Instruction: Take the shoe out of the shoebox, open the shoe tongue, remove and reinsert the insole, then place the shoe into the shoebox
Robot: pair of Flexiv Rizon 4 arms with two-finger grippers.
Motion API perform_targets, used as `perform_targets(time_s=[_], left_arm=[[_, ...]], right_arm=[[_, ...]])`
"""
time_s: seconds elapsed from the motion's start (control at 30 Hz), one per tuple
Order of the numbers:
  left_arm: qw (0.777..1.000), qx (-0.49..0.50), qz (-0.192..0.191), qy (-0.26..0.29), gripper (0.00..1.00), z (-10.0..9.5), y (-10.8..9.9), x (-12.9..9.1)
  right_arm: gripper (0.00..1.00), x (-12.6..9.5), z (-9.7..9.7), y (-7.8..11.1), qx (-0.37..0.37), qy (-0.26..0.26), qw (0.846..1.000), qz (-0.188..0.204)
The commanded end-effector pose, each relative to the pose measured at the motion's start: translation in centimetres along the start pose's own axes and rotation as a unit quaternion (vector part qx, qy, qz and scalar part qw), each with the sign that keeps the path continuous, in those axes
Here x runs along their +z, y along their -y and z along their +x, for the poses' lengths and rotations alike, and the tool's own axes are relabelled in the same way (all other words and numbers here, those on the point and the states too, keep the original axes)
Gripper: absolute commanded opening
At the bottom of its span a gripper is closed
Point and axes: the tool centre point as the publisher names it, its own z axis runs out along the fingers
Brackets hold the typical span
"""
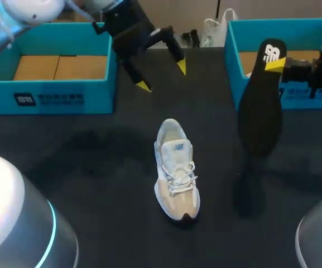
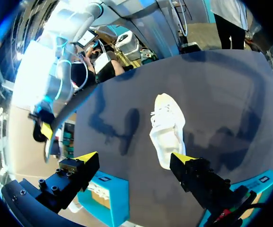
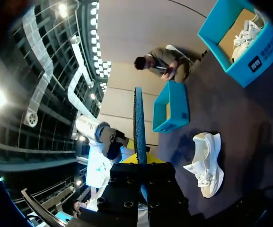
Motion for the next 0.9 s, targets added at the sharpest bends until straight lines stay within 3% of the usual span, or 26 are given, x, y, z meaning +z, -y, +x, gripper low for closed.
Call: perform_targets(time_s=[0.03,0.53,0.9], left_arm=[[0.991,0.008,-0.005,0.131,1.0,1.0,1.1,-1.0],[0.985,0.03,-0.003,0.171,1.0,0.0,3.1,-1.7],[0.987,0.023,-0.008,0.161,1.0,-0.2,3.4,-1.6]], right_arm=[[0.0,2.3,-0.4,-3.6,0.002,-0.002,0.999,0.04],[0.0,6.1,-0.5,-6.6,0.004,0.001,0.996,0.093],[0.0,7.0,-0.9,-6.8,0.024,0.013,0.995,0.091]])
